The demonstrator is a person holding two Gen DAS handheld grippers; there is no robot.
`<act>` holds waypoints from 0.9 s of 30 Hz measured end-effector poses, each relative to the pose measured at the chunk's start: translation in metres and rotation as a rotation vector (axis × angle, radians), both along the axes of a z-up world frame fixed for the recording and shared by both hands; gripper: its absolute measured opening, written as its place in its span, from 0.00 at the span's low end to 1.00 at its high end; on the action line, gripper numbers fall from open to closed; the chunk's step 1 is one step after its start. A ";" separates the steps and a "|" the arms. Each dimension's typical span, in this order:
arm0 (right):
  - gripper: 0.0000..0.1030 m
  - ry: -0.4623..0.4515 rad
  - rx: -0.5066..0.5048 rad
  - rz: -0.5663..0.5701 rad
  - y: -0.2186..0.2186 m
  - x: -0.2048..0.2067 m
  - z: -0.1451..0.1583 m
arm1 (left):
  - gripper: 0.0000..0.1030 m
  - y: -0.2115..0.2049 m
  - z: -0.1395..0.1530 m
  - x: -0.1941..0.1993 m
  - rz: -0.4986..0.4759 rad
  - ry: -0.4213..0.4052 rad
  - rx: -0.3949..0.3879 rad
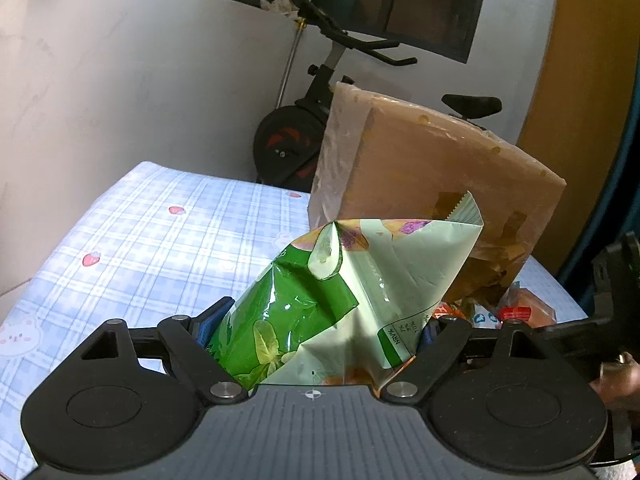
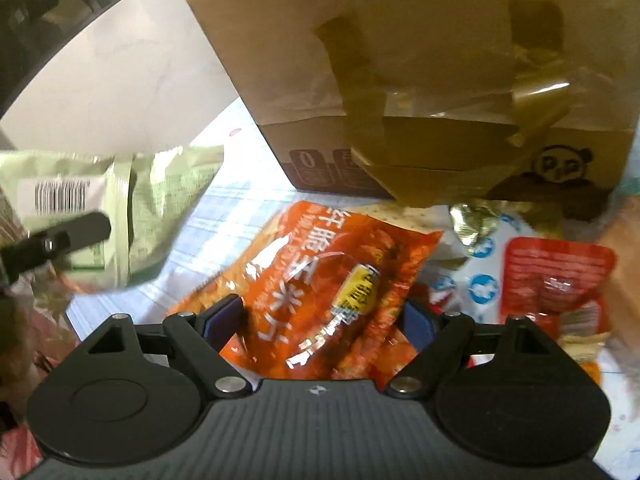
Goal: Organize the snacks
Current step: 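Hold the pale bag in the left tool while the right tool grasps the orange snack bag, then carry both bags over the box and open both tools to drop them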
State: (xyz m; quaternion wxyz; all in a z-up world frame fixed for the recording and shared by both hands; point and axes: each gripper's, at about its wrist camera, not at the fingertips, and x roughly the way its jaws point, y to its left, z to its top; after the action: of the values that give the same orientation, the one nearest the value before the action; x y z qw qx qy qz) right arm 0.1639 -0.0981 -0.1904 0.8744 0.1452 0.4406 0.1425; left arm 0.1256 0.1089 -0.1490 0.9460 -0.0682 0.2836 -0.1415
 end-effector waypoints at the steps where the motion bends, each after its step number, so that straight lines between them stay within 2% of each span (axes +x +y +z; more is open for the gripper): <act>1: 0.82 0.007 0.011 -0.006 0.001 0.004 -0.001 | 0.85 -0.001 0.000 0.001 0.003 0.003 -0.001; 5: 0.82 0.032 0.058 -0.040 0.004 0.017 -0.008 | 0.85 -0.004 -0.001 0.003 0.009 0.009 -0.007; 7: 0.69 0.034 0.084 -0.034 0.005 0.018 -0.009 | 0.85 -0.003 0.000 0.003 0.007 0.006 -0.011; 8: 0.68 0.025 0.074 -0.032 0.006 0.017 -0.008 | 0.85 -0.003 0.001 0.003 0.005 0.003 -0.012; 10: 0.59 0.001 0.063 -0.031 0.007 0.014 -0.003 | 0.85 -0.004 0.003 0.002 0.006 -0.003 -0.012; 13: 0.53 -0.033 0.085 -0.046 -0.001 0.005 0.006 | 0.85 -0.004 0.009 0.001 0.004 -0.019 -0.012; 21: 0.51 -0.167 0.137 -0.074 -0.029 -0.019 0.041 | 0.85 -0.012 0.040 0.000 -0.007 -0.093 -0.004; 27: 0.51 -0.298 0.152 -0.057 -0.043 -0.029 0.084 | 0.85 -0.023 0.078 -0.004 -0.035 -0.188 0.011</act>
State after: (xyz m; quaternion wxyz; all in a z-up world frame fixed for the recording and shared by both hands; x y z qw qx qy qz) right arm 0.1348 -0.1409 -0.1065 0.9203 0.2003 0.2895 0.1706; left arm 0.1216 0.0859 -0.0708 0.9662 -0.0444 0.1956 -0.1621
